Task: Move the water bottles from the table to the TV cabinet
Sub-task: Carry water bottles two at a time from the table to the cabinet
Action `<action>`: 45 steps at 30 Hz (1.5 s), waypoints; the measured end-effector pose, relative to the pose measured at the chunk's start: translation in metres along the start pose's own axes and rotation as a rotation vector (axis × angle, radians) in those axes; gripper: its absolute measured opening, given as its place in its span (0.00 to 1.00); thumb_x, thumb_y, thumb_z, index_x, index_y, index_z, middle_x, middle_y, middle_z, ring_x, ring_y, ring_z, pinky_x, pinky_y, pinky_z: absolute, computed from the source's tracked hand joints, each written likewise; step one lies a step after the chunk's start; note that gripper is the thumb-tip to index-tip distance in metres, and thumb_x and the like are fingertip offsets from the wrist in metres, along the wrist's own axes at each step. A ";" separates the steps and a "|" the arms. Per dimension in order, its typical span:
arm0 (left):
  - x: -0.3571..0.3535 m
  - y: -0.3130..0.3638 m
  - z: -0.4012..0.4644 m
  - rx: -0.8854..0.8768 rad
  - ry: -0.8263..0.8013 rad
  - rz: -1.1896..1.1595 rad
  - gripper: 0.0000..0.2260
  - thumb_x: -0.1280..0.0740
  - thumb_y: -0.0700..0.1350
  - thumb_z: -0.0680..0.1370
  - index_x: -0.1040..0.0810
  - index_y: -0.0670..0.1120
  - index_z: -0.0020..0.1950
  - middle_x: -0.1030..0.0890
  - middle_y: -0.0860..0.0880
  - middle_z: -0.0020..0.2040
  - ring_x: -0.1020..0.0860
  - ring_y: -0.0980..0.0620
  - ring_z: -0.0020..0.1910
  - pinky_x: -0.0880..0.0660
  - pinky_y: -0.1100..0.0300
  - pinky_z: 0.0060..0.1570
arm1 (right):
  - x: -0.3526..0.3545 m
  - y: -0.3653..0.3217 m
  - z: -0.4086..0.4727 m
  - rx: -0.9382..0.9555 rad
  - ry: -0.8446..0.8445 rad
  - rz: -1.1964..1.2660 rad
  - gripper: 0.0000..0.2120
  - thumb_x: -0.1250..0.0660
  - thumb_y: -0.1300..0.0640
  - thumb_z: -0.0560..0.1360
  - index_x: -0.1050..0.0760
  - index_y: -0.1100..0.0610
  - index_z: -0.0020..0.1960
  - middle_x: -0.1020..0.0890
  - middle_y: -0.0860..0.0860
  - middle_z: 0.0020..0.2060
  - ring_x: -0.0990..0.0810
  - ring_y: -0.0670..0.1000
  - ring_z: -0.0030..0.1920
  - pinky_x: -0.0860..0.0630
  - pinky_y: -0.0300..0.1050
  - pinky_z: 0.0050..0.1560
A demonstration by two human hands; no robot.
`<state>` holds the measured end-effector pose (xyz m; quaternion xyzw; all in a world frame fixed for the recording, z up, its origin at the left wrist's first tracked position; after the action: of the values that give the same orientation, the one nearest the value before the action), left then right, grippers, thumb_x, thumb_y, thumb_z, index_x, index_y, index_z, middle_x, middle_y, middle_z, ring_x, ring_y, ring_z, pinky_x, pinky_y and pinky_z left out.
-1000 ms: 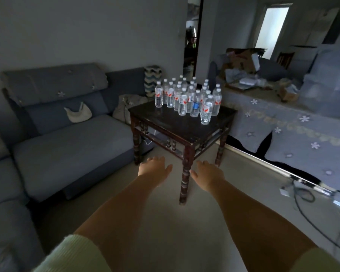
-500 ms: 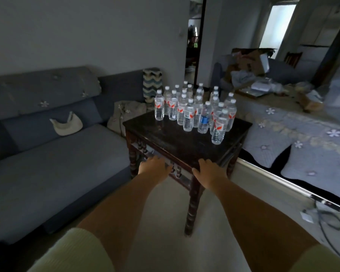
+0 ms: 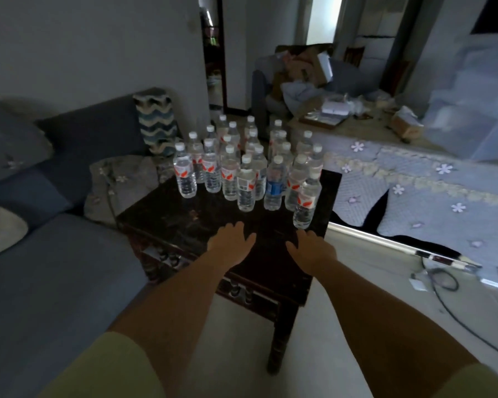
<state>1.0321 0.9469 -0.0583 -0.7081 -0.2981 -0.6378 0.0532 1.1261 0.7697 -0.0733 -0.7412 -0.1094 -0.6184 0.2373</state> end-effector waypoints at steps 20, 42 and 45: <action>-0.030 0.002 0.231 0.341 0.060 -0.479 0.35 0.35 0.56 0.77 0.47 0.41 0.76 0.37 0.38 0.71 0.35 0.37 0.69 0.34 0.43 0.66 | -0.053 0.096 0.211 -0.469 0.102 0.663 0.47 0.25 0.43 0.68 0.47 0.57 0.76 0.35 0.60 0.70 0.33 0.62 0.69 0.31 0.61 0.65; -0.042 -0.027 0.294 0.339 0.296 -0.915 0.35 0.26 0.52 0.71 0.38 0.42 0.72 0.25 0.42 0.65 0.26 0.40 0.64 0.28 0.52 0.59 | -0.062 0.099 0.253 -0.382 0.378 0.959 0.33 0.23 0.46 0.65 0.35 0.55 0.63 0.21 0.52 0.54 0.20 0.51 0.52 0.26 0.45 0.49; -0.041 -0.018 0.281 0.285 0.133 -0.896 0.34 0.27 0.52 0.72 0.37 0.44 0.73 0.28 0.44 0.69 0.28 0.41 0.67 0.31 0.49 0.65 | -0.059 0.100 0.247 -0.383 0.340 0.920 0.31 0.23 0.44 0.65 0.34 0.52 0.60 0.21 0.49 0.52 0.21 0.49 0.49 0.27 0.44 0.47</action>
<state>1.2680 1.0754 -0.1531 -0.4531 -0.6549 -0.5945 -0.1115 1.3732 0.8115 -0.1829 -0.6320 0.3821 -0.5706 0.3591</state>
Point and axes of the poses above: each hand's wrist, its own z-axis towards the middle knuckle, its own x-axis out of the back of the hand, y = z × x, the point moved 7 cm from there along z, towards the middle knuckle
